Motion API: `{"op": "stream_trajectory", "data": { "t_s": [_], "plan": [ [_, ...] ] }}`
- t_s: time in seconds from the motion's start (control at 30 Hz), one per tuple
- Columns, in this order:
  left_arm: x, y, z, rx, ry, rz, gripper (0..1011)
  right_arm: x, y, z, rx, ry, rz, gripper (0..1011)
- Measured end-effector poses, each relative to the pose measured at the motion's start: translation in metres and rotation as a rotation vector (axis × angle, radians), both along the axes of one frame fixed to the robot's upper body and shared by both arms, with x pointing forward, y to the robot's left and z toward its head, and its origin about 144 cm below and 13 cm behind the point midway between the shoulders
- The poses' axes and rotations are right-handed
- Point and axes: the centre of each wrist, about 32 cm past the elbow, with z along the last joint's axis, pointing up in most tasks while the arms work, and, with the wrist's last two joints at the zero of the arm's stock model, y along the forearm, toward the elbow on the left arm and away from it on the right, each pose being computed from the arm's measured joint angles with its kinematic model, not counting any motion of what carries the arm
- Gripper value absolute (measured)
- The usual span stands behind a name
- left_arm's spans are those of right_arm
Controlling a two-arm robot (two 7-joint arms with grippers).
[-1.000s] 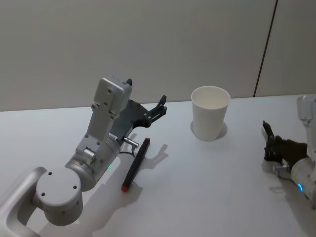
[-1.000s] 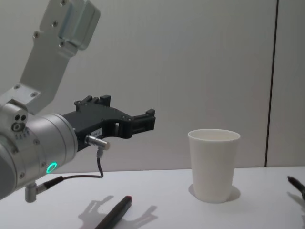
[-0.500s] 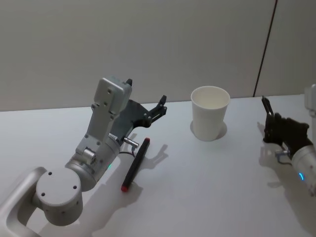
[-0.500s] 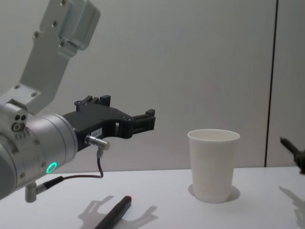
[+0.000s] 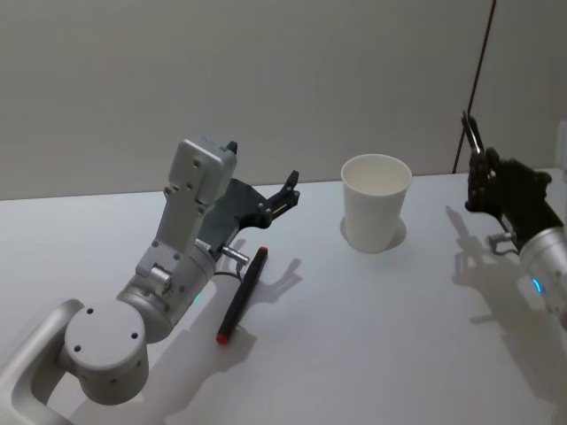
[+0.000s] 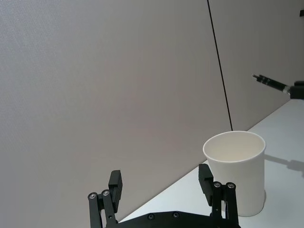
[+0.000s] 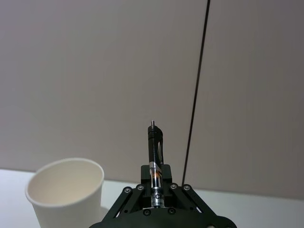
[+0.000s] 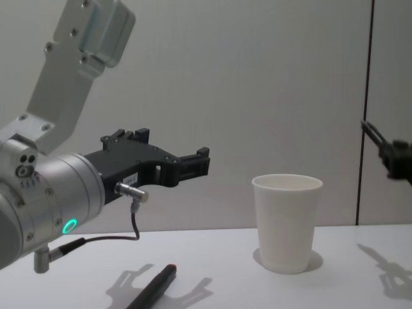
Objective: Place the pen into the pen holder.
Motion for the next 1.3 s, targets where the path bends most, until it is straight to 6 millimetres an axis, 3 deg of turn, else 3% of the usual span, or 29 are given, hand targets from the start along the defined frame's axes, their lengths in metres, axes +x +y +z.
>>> {"op": "stream_trajectory", "data": {
  "t_s": [0.53, 1.3],
  "plan": [
    [0.000, 0.000, 0.000, 0.000, 0.000, 0.000, 1001, 0.038, 0.015, 0.006, -0.018, -0.242, 0.140, 119],
    [0.000, 0.000, 0.000, 0.000, 0.000, 0.000, 1001, 0.071, 0.036, -0.011, -0.104, -0.304, 0.235, 119]
  ]
}}
